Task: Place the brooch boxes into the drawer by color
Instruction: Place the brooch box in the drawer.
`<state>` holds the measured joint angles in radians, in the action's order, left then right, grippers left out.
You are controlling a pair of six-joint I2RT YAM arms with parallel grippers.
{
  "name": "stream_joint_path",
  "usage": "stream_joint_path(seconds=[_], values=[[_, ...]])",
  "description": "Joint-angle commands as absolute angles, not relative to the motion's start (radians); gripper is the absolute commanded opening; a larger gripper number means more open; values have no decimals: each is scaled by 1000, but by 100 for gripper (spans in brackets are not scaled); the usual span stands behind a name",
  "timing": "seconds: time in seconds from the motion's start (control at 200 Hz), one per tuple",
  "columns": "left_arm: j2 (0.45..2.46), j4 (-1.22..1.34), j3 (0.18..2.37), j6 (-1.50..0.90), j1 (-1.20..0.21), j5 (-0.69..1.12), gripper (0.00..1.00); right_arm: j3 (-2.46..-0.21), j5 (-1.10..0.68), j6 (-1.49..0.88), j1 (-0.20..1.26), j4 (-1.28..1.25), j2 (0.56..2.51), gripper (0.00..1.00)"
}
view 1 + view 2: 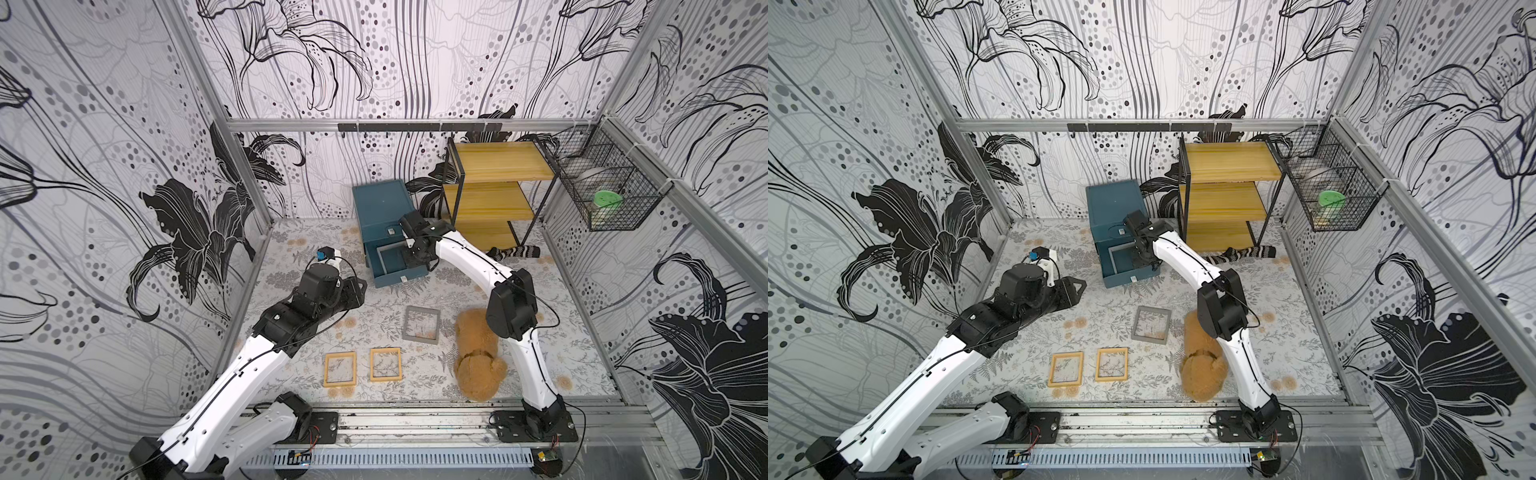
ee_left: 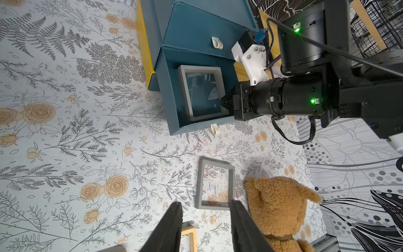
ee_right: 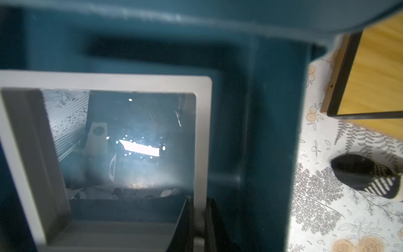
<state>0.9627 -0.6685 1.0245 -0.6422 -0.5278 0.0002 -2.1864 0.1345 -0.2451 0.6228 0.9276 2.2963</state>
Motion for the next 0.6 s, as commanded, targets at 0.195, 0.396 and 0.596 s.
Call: stream_joint_path(seconds=[0.195, 0.396, 0.596], values=[[963, -647, 1039, -642, -532, 12, 41, -2233, 130, -266, 629, 966, 2322, 18], [962, -647, 1039, -642, -532, 12, 41, -2253, 123, -279, 629, 971, 2317, 26], [953, -653, 1032, -641, -531, 14, 41, -2244, 139, -310, 629, 956, 2243, 26]])
